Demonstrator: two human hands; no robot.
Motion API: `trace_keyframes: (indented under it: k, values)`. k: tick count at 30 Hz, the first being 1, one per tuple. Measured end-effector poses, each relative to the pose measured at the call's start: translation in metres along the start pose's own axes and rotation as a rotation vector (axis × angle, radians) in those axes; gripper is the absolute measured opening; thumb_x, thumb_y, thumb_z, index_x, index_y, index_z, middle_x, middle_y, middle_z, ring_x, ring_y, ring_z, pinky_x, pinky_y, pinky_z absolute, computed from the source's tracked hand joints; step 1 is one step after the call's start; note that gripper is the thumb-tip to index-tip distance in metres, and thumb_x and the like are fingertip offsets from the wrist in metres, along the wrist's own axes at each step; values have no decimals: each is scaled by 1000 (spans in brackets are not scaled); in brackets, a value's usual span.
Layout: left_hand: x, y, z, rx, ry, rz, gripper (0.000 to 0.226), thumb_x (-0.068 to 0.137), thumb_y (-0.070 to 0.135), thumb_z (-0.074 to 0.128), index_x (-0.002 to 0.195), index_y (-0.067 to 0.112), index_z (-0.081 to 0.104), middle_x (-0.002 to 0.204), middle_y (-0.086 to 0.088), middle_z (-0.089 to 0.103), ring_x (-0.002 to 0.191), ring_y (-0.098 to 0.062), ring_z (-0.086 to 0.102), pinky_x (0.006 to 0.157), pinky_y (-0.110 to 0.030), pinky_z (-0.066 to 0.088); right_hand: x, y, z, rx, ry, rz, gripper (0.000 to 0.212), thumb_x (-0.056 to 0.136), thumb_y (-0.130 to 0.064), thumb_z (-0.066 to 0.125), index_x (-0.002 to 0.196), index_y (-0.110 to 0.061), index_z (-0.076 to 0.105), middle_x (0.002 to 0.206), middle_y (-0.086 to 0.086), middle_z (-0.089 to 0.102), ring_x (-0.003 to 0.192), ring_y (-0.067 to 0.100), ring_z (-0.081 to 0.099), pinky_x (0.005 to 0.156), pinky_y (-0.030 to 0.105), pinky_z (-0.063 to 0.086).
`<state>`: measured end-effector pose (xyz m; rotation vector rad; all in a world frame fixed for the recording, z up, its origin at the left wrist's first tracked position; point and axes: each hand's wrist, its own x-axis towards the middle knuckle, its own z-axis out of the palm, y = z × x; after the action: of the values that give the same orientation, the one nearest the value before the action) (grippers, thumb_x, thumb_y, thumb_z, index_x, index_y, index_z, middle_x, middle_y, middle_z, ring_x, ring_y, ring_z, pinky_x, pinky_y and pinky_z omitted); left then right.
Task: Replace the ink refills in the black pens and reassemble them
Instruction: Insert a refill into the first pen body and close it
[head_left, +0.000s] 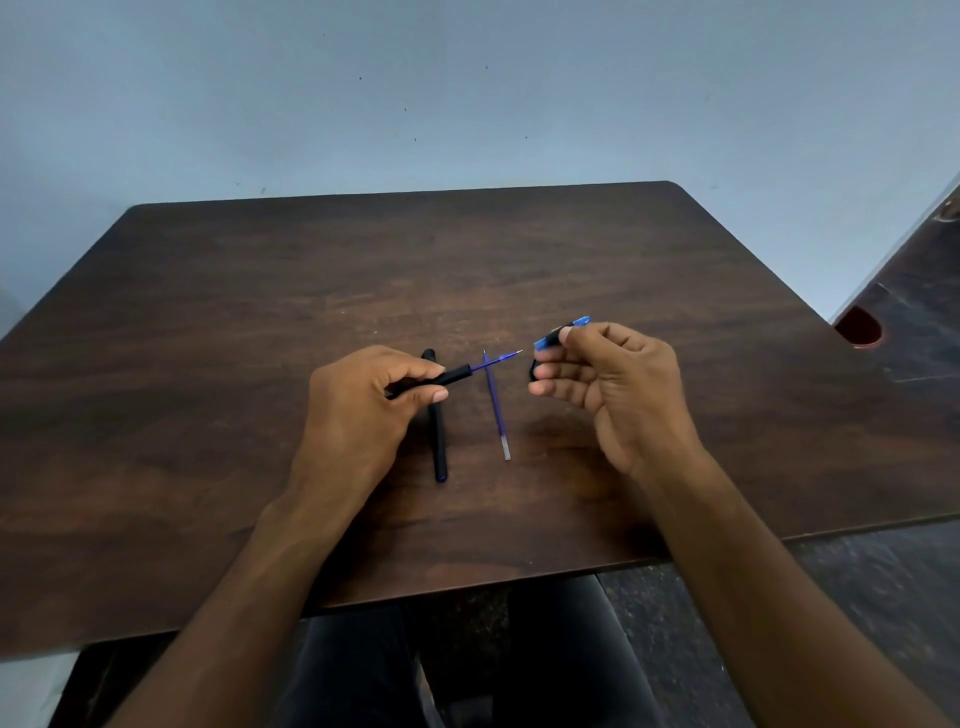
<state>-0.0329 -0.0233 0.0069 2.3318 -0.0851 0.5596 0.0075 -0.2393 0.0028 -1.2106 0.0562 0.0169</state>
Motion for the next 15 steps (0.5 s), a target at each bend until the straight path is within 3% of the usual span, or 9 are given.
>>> trace_keyframes:
  k: [4, 15]
  values:
    - [0, 0, 0, -2, -1, 12, 27, 71, 11, 85, 97, 14, 79, 91, 7, 72, 79, 7, 59, 77, 3, 38, -2, 6, 2, -5, -4, -27, 15, 96, -5, 64, 94, 8, 71, 87, 26, 76, 67, 30, 73, 60, 35, 61]
    - [2, -2, 1, 4, -6, 14, 28, 72, 12, 84, 99, 15, 79, 92, 9, 71, 79, 9, 57, 78, 4, 37, 1, 8, 3, -13, -31, -51, 13, 95, -7, 66, 93, 4, 73, 87, 26, 76, 67, 29, 74, 59, 37, 61]
